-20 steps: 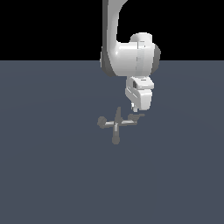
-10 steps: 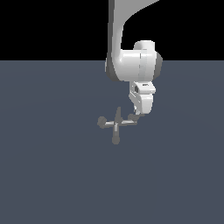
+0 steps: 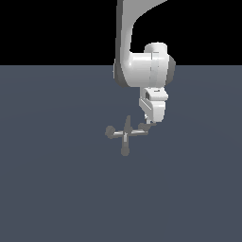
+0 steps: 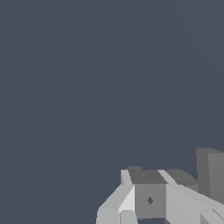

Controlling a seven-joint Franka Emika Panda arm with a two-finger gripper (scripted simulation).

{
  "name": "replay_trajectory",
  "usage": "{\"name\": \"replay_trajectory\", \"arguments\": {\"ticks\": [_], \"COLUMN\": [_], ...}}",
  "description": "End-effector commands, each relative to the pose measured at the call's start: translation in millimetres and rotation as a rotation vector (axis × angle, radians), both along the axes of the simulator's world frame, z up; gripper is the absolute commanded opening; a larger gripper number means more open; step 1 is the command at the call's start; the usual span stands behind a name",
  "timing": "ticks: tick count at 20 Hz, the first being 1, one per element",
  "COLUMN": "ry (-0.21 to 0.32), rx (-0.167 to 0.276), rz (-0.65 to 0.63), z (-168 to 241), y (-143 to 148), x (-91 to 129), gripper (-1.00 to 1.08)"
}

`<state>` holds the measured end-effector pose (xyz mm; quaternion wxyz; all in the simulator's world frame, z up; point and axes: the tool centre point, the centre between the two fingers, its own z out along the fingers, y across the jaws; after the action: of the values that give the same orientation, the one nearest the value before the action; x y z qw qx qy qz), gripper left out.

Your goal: Turn on the faucet by rotating a designated handle.

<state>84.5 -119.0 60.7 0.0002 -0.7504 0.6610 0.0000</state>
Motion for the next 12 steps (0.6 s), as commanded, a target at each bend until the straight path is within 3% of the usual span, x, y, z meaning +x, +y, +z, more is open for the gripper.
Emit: {"name": "replay_trajectory", "arguments": {"ticks": [1,7,12], "ry": [0.000,0.000,-0.002], "rx": [0.000,0.000,0.001], "rz": [-0.001,-0.001,0.002], "z": [0.0,0.1,0.2], "y": [-5.5,-24.6,-20.2], "x": [-4.9,-23.2,-27.8], "gripper": [-1.00,-1.00,-1.00]}}
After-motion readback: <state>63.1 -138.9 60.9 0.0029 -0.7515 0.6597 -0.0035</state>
